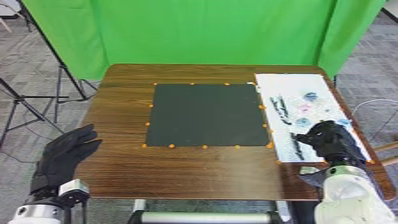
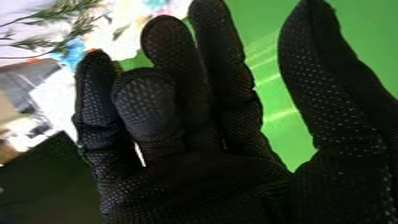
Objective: Arrange flowers
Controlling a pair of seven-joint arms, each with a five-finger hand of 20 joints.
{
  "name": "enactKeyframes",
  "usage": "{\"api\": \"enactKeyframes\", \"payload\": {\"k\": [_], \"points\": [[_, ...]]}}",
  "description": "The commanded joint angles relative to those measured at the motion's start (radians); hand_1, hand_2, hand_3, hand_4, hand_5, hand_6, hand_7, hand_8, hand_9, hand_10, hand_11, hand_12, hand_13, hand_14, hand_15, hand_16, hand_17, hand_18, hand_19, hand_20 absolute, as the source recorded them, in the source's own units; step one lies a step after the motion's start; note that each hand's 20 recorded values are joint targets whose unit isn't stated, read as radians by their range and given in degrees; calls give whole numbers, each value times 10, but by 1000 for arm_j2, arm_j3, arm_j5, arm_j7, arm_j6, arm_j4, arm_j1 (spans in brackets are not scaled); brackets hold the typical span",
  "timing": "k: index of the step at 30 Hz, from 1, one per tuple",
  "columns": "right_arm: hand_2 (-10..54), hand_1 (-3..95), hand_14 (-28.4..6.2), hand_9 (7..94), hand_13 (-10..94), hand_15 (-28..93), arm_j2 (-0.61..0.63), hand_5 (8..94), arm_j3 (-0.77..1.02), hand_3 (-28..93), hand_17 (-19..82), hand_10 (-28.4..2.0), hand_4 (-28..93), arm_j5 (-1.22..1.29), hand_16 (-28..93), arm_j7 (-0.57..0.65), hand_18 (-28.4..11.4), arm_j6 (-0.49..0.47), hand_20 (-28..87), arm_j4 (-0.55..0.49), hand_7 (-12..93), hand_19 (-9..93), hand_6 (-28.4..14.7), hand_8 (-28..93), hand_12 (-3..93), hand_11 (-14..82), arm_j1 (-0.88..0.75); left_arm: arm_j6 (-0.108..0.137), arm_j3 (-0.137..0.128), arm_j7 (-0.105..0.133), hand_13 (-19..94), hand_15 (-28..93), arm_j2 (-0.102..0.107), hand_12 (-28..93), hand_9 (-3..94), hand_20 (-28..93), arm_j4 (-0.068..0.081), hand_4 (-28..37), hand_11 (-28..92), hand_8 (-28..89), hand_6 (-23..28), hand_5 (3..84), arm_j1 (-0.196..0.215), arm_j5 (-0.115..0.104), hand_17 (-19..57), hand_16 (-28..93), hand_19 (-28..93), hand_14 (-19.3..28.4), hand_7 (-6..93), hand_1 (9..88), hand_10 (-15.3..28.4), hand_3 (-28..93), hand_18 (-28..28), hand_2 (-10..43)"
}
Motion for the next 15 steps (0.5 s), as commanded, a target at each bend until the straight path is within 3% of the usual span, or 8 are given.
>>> {"api": "enactKeyframes", "payload": {"k": [1, 6, 13, 14, 15], "points": [[-95, 344, -129, 674, 640, 802, 40, 675, -89, 772, 330, -172, -263, -79, 265, 41, -232, -48, 181, 60, 394, 859, -34, -83, 249, 519, 62, -16, -2, -23, 247, 648, -8, 95, 352, 169, -7, -215, 352, -107, 118, 423, -2, 14, -88, -142, 602, 267, 195, 268, 204, 813, 229, 30], [-95, 345, -129, 677, 644, 796, 46, 679, -127, 774, 335, -174, -263, -150, 264, 77, -234, -66, 167, 97, 382, 864, -37, -83, 251, 514, 84, -23, -4, -34, 247, 649, -12, 94, 352, 169, -7, -215, 352, -108, 118, 423, -2, 21, -89, -141, 602, 267, 195, 268, 204, 813, 228, 30], [-95, 342, -131, 673, 644, 789, 45, 678, -149, 777, 336, -178, -259, -221, 263, 100, -236, -99, 139, 137, 376, 874, -46, -143, 253, 510, 84, -26, 1, -37, 247, 649, -13, 94, 352, 168, -7, -215, 352, -108, 118, 423, -4, 23, -89, -142, 602, 268, 196, 268, 205, 814, 229, 30], [-95, 342, -131, 673, 644, 789, 42, 678, -150, 778, 336, -178, -260, -216, 262, 97, -236, -104, 137, 139, 375, 875, -46, -143, 253, 510, 87, -20, 0, -24, 248, 649, -8, 94, 352, 168, -9, -215, 352, -108, 118, 423, 6, 16, -89, -142, 602, 267, 195, 268, 205, 813, 229, 30], [-95, 343, -131, 673, 645, 788, 40, 677, -150, 777, 336, -178, -260, -217, 262, 100, -237, -113, 134, 141, 375, 876, -46, -142, 253, 509, 87, -23, -2, -32, 248, 649, -13, 94, 352, 167, -9, -215, 352, -108, 118, 423, 2, 21, -90, -142, 602, 267, 195, 268, 205, 813, 229, 30]]}}
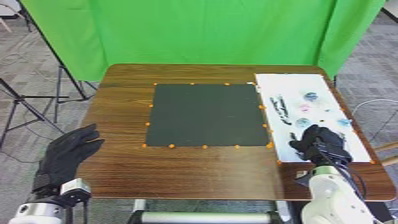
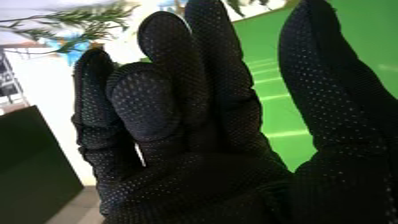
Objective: Arrange flowers
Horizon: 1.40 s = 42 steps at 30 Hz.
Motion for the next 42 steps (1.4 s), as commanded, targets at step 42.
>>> {"api": "enactKeyframes", "payload": {"k": [42], "points": [[-95, 374, -127, 693, 665, 780, -20, 690, -166, 764, 344, -178, -281, -130, 251, 28, -244, -204, 80, 205, 375, 904, -46, -1, 252, 508, 59, -21, 3, 10, 247, 648, 3, 95, 352, 161, 4, -215, 351, -108, 118, 423, -12, -1, -91, -142, 601, 267, 194, 268, 204, 813, 229, 30]]}}
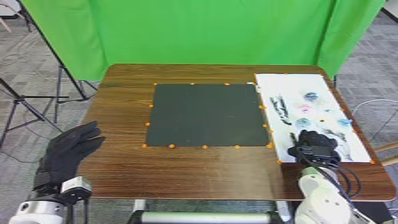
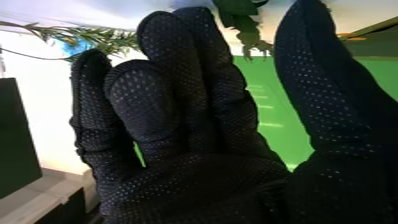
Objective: Arrange flowers
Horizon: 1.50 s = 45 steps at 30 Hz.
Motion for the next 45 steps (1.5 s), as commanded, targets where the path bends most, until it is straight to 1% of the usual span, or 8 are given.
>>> {"api": "enactKeyframes", "payload": {"k": [1, 10, 18, 19, 20, 26, 37, 45], "points": [[-95, 384, -127, 698, 667, 780, -27, 693, -56, 758, 346, -175, -282, 23, 249, 1, -244, -66, 79, 94, 371, 906, -45, 33, 254, 511, -34, -14, -7, -7, 247, 648, -6, 95, 352, 160, 1, -214, 351, -108, 118, 423, 5, 2, -91, -142, 601, 267, 194, 267, 203, 814, 228, 30], [-95, 470, -114, 727, 694, 775, -53, 722, -51, 705, 366, -160, -282, 54, 248, 16, -237, -99, 79, 126, 392, 920, -40, 98, 265, 523, -41, -20, -18, -20, 247, 648, -16, 95, 352, 160, -1, -215, 351, -108, 118, 423, 10, 10, -90, -142, 601, 267, 195, 268, 204, 814, 227, 30], [-95, 534, -102, 791, 743, 761, -64, 782, -33, 687, 394, -131, -281, 101, 260, 21, -237, -115, 102, 117, 379, 929, -23, 122, 351, 474, -57, -22, -25, -28, 248, 648, -27, 95, 352, 160, -3, -214, 351, -108, 118, 423, 16, 17, -91, -142, 601, 267, 195, 267, 204, 815, 227, 30], [-95, 538, -101, 797, 748, 761, -66, 786, -32, 685, 397, -131, -281, 99, 261, 15, -237, -112, 104, 119, 377, 930, -22, 124, 350, 476, -54, -14, -24, -13, 248, 648, -18, 95, 352, 160, -5, -214, 351, -108, 118, 423, 26, 7, -91, -142, 602, 267, 195, 268, 204, 815, 228, 30], [-95, 539, -100, 800, 753, 759, -65, 792, -27, 689, 400, -131, -282, 100, 262, 14, -237, -109, 107, 114, 370, 931, -22, 137, 347, 479, -63, -18, -26, -24, 248, 648, -24, 95, 352, 160, -6, -214, 351, -108, 118, 423, 24, 14, -91, -142, 602, 267, 195, 267, 204, 815, 228, 30], [-95, 536, -93, 811, 766, 764, -56, 806, -18, 729, 406, -132, -282, 97, 273, -8, -237, -46, 134, 110, 352, 932, -27, 190, 348, 492, -57, -17, -25, -27, 248, 648, -26, 96, 352, 160, -7, -214, 351, -108, 118, 423, 22, 14, -91, -142, 601, 267, 196, 267, 203, 816, 228, 30], [-95, 530, -90, 814, 775, 777, -13, 819, 11, 762, 412, -134, -282, 75, 281, -1, -236, 67, 173, 61, 342, 932, -38, 217, 353, 511, -28, -11, -29, -17, 248, 648, -19, 95, 352, 159, -9, -215, 352, -108, 118, 423, 36, 8, -91, -142, 602, 267, 196, 268, 203, 815, 228, 30], [-95, 525, -93, 819, 778, 780, 43, 826, 11, 774, 414, -137, -276, 78, 284, -11, -238, 95, 187, 0, 337, 932, -42, 224, 351, 515, 37, 5, -33, 13, 248, 649, 5, 95, 352, 159, -13, -215, 351, -108, 118, 423, 56, -10, -91, -142, 602, 267, 196, 267, 203, 816, 228, 30]]}}
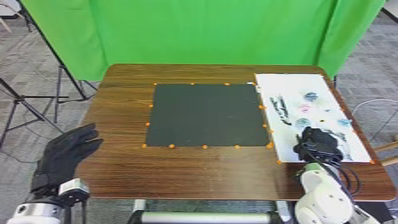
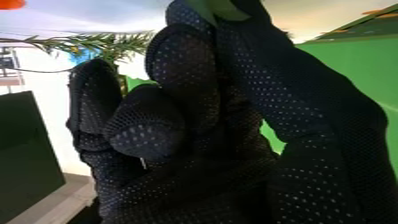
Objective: Arrange flowers
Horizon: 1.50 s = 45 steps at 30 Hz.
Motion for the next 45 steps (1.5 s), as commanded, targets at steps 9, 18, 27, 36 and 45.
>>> {"api": "enactKeyframes", "payload": {"k": [9, 18, 27, 36, 45], "points": [[-95, 525, -94, 823, 781, 782, 109, 832, -38, 773, 417, -138, -266, 26, 284, -15, -242, 33, 201, -80, 330, 932, -45, 231, 351, 516, 115, 24, -20, 44, 247, 649, 42, 95, 352, 158, -16, -214, 351, -108, 118, 423, 47, -28, -91, -142, 601, 268, 195, 267, 203, 815, 227, 30], [-95, 523, -95, 826, 785, 783, 25, 837, -258, 773, 419, -138, -254, 212, 285, -93, -247, -62, 215, -103, 322, 932, -44, 238, 353, 513, 432, 37, -94, 31, 248, 648, 38, 95, 352, 158, -38, -215, 352, -108, 118, 423, 109, -23, -91, -142, 601, 267, 195, 268, 203, 815, 227, 30], [-95, 525, -96, 828, 788, 786, -228, 840, -519, 769, 421, -140, -252, 291, 284, -195, -253, -183, 236, 15, 317, 932, -44, 244, 349, 517, 697, 27, -130, -31, 248, 648, 39, 95, 352, 158, -50, -214, 351, -107, 118, 423, 82, 10, -91, -142, 601, 267, 195, 267, 204, 815, 228, 30], [-95, 523, -95, 832, 793, 789, -471, 843, -610, 771, 424, -142, -250, 240, 282, -249, -254, -258, 245, 205, 315, 932, -43, 243, 344, 520, 740, 46, -202, -38, 247, 649, 33, 95, 352, 158, -75, -213, 352, -107, 118, 423, 146, 12, -91, -142, 602, 267, 195, 267, 204, 815, 228, 30], [-95, 519, -95, 836, 796, 789, -587, 845, -567, 774, 428, -141, -250, 195, 280, -186, -256, -296, 252, 358, 319, 932, -39, 240, 333, 525, 695, -11, -59, -124, 247, 648, 31, 95, 352, 158, -27, -213, 353, -108, 118, 423, -83, 67, -91, -142, 602, 267, 197, 267, 203, 815, 228, 30]]}}
